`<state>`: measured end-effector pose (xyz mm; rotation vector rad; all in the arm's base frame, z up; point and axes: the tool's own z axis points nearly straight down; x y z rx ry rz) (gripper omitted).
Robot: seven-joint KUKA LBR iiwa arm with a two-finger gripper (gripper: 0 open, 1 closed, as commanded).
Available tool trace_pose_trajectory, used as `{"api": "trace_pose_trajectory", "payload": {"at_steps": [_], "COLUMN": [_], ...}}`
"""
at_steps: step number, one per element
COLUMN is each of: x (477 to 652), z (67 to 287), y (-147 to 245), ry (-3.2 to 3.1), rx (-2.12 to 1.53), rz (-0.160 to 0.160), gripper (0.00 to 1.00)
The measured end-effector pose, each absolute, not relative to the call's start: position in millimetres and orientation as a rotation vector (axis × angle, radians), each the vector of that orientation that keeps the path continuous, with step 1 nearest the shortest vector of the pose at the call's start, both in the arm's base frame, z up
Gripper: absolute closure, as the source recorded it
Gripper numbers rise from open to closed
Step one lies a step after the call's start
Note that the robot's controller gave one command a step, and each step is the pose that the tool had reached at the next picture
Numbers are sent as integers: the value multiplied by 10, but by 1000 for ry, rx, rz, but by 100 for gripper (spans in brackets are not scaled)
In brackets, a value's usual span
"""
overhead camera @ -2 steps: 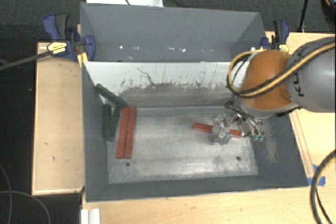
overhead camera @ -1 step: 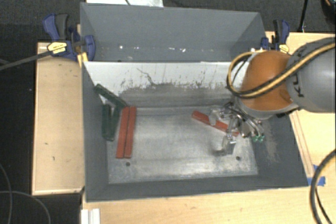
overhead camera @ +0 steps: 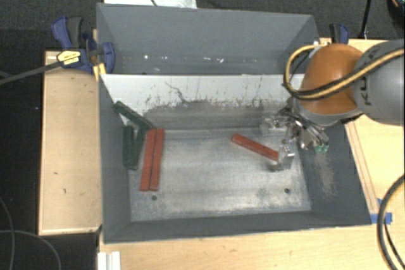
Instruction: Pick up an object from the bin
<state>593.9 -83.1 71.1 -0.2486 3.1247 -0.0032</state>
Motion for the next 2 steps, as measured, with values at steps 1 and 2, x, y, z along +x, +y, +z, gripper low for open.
{"api": "trace_pose_trajectory", "payload": {"at_steps": [1,2], "x": [5925,5827], "z": [709,2069], "y": [-812,-542], "ry": [3128,2892], "rx": [-248,-1205], "rz": [0,-5], "gripper": [100,100]}}
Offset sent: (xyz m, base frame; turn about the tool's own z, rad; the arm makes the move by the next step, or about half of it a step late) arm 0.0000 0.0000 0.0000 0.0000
